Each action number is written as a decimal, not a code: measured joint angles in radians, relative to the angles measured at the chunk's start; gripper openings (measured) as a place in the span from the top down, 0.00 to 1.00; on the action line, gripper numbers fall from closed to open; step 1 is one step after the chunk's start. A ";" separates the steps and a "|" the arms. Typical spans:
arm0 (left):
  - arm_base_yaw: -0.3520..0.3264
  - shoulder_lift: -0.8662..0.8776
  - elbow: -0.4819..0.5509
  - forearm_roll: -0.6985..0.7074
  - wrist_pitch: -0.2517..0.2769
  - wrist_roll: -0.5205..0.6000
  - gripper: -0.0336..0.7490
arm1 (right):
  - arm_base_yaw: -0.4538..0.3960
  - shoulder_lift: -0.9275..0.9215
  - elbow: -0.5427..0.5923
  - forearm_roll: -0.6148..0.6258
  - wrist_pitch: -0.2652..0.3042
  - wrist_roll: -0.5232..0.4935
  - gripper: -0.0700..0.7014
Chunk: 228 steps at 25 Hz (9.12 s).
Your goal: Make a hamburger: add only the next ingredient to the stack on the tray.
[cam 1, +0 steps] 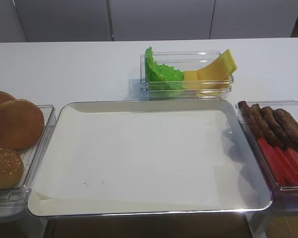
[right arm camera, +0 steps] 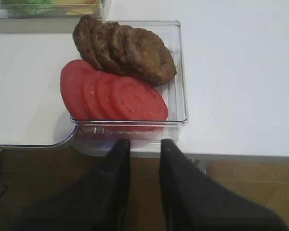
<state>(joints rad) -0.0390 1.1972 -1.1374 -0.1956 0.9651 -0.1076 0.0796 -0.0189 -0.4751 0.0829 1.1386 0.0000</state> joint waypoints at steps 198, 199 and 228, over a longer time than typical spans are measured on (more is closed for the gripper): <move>-1.059 0.664 -0.484 0.643 0.222 -0.351 0.39 | 0.000 0.000 0.000 0.000 0.000 0.000 0.68; -1.059 0.664 -0.503 0.620 0.238 -0.310 0.39 | 0.000 0.000 0.000 0.000 0.000 0.000 0.68; -0.036 -0.185 -0.135 0.196 0.291 0.108 0.45 | 0.000 0.000 0.000 0.000 0.000 0.000 0.68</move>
<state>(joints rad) -0.0754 1.0123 -1.2720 0.0000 1.2556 0.0000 0.0796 -0.0189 -0.4751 0.0829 1.1386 0.0000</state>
